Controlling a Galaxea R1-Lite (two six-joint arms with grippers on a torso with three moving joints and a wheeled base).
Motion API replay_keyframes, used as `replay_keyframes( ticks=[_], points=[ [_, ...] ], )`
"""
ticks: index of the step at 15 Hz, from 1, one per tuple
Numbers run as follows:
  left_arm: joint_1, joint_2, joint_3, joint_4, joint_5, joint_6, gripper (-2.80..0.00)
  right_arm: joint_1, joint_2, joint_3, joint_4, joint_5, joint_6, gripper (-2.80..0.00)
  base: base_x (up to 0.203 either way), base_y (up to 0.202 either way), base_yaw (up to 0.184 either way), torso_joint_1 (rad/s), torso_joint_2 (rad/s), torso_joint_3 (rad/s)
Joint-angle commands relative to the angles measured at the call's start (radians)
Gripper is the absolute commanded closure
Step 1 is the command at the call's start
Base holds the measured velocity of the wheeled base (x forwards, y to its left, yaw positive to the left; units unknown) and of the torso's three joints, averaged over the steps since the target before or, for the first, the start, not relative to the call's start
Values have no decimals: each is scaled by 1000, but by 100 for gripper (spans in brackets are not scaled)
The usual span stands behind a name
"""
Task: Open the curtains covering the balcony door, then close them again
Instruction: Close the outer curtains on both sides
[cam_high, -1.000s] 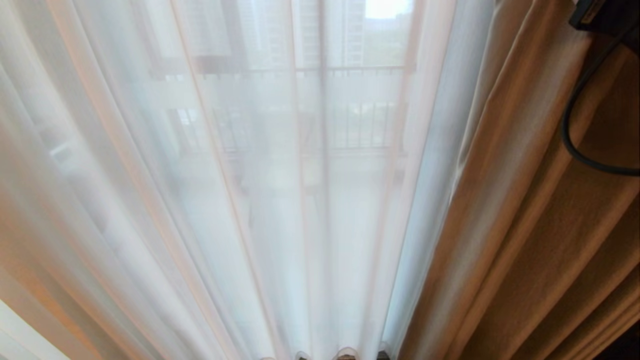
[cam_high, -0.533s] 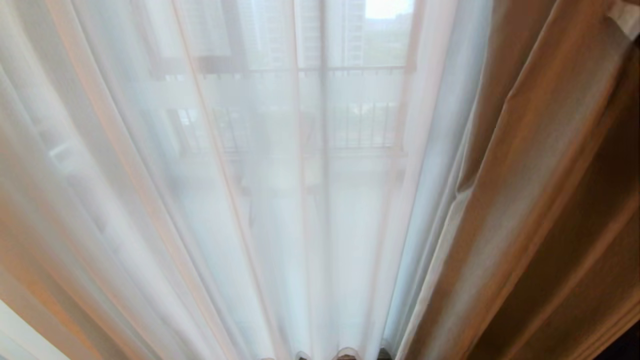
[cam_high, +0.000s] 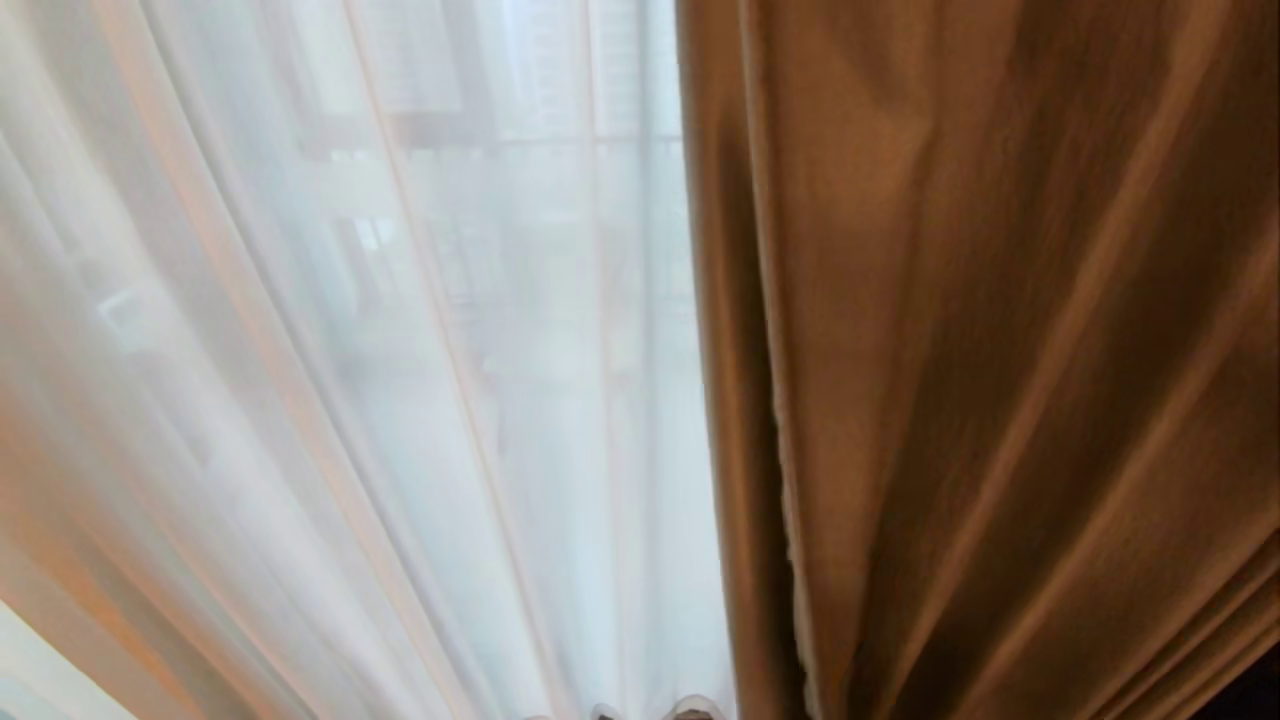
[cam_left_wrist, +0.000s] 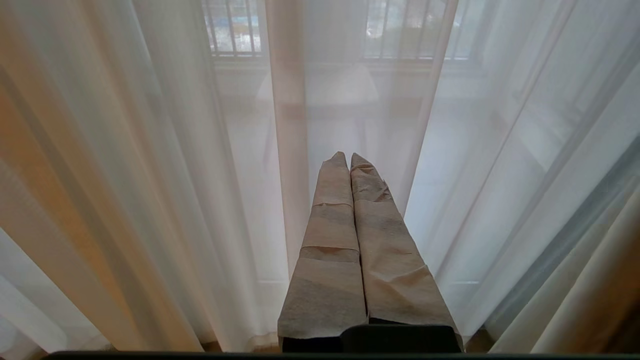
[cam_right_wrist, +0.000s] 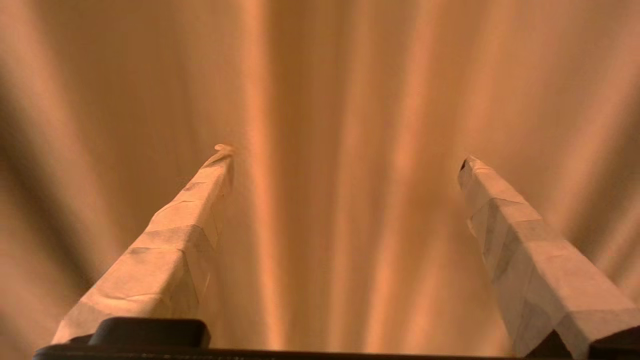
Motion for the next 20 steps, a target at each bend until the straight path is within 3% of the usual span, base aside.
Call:
replay_keyframes(
  ticks=[1, 5, 6, 12, 16, 20],
  points=[
    [0, 0, 0, 0, 0, -1, 0, 0, -161, 37, 93, -2, 0, -280, 0, 0, 0, 0, 0, 0],
    [0, 0, 0, 1, 0, -1, 0, -45, -214, 108, 117, -2, 2, -280, 0, 0, 0, 0, 0, 0],
    [0, 0, 0, 1, 0, -1, 0, -72, -217, 127, 118, -2, 2, 0, 0, 0, 0, 0, 0, 0],
    [0, 0, 0, 1, 0, -1, 0, -186, -220, 276, 57, -7, -4, 0, 0, 0, 0, 0, 0, 0],
    [0, 0, 0, -1, 0, -1, 0, -310, -248, 460, -50, 14, -22, 0, 0, 0, 0, 0, 0, 0],
    [0, 0, 0, 0, 0, -1, 0, -274, -339, 583, -81, 89, -26, 0, 0, 0, 0, 0, 0, 0]
  ],
)
